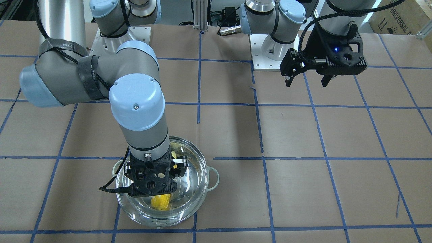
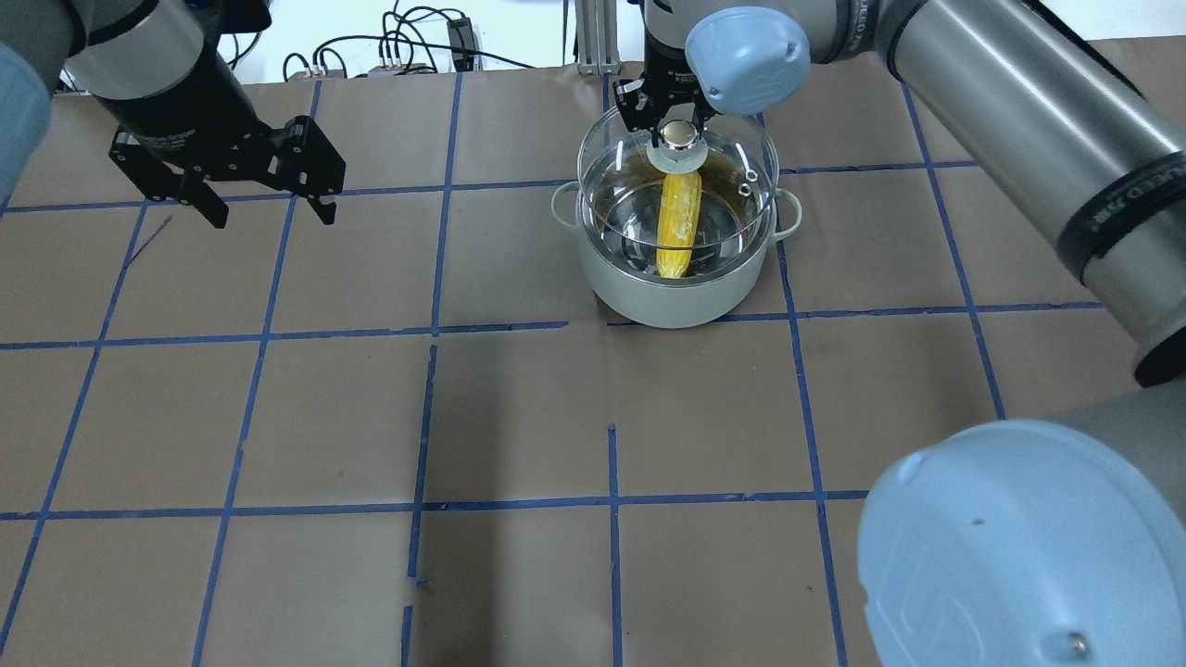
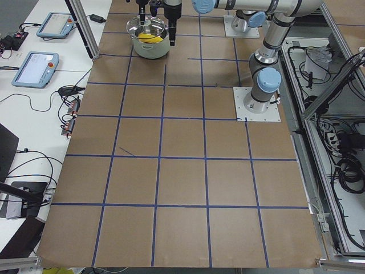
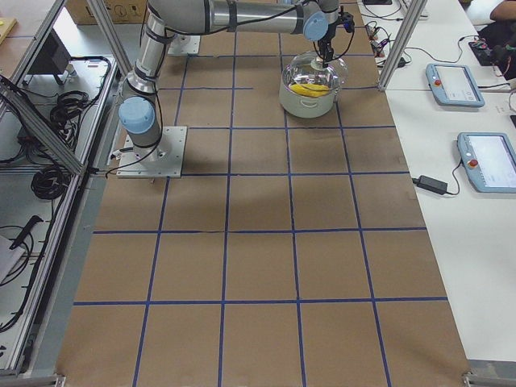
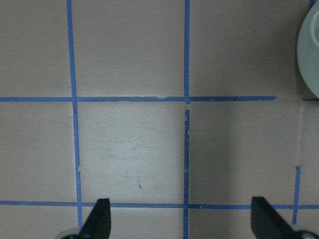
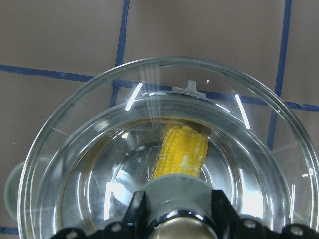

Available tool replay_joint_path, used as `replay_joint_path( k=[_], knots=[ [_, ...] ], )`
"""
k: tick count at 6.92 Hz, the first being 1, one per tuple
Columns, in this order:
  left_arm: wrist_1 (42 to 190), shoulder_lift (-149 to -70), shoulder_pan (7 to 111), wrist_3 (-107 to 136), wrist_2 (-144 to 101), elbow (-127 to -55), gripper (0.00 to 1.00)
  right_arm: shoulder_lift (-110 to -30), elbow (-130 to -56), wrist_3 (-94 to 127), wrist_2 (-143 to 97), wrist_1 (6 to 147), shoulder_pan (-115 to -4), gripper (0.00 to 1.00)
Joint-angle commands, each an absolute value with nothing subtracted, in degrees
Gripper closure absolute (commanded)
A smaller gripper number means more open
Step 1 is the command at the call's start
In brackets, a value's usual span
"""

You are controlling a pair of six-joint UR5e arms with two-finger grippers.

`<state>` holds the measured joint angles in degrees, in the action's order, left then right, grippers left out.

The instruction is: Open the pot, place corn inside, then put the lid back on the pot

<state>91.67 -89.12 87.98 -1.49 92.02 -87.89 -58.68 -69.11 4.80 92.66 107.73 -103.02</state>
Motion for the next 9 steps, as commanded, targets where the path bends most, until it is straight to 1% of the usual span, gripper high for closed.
replay_joint_path(
  k=[1, 9],
  knots=[
    [91.67, -89.12, 87.98, -1.49, 92.11, -87.98, 0.00, -57.83, -69.43, 4.75, 92.90, 107.58, -103.01, 0.95],
    [91.58, -88.77, 88.07, -1.49, 91.85, -88.68, 0.00, -57.48, -68.82, 4.75, 92.90, 107.40, -103.01, 0.95]
  ],
)
